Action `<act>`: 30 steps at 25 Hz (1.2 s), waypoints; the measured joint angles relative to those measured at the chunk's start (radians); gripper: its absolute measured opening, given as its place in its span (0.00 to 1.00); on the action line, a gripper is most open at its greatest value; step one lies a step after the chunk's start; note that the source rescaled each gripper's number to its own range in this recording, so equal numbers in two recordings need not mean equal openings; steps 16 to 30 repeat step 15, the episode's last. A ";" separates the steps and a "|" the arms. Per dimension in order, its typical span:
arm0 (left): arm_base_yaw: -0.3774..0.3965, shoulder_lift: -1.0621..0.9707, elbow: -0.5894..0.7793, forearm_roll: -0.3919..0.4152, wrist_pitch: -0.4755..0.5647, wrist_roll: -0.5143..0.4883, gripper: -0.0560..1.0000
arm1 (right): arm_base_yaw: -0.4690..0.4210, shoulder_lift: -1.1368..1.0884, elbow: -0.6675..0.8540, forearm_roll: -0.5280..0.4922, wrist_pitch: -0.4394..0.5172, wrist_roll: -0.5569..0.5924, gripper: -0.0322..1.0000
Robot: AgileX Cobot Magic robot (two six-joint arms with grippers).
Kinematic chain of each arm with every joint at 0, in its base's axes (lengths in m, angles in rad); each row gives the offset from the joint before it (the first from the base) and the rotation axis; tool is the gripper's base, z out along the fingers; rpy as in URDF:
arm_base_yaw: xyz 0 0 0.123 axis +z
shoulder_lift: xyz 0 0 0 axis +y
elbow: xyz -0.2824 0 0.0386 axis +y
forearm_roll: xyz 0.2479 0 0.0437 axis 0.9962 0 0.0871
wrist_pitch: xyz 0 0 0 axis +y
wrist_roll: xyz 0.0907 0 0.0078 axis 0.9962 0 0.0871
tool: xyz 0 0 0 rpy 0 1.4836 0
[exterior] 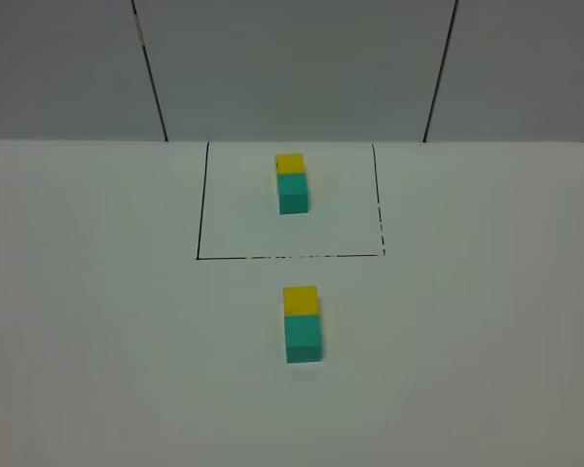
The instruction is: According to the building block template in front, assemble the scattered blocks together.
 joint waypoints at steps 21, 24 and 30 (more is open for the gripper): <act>0.000 0.000 0.000 0.000 0.000 -0.002 0.88 | 0.000 0.000 0.000 0.000 0.000 0.000 0.82; 0.000 0.000 0.000 0.000 0.000 -0.002 0.88 | 0.000 0.000 0.000 0.000 0.000 0.000 0.82; 0.000 0.000 0.000 0.000 0.000 -0.002 0.88 | 0.000 0.000 0.000 0.000 0.000 0.000 0.82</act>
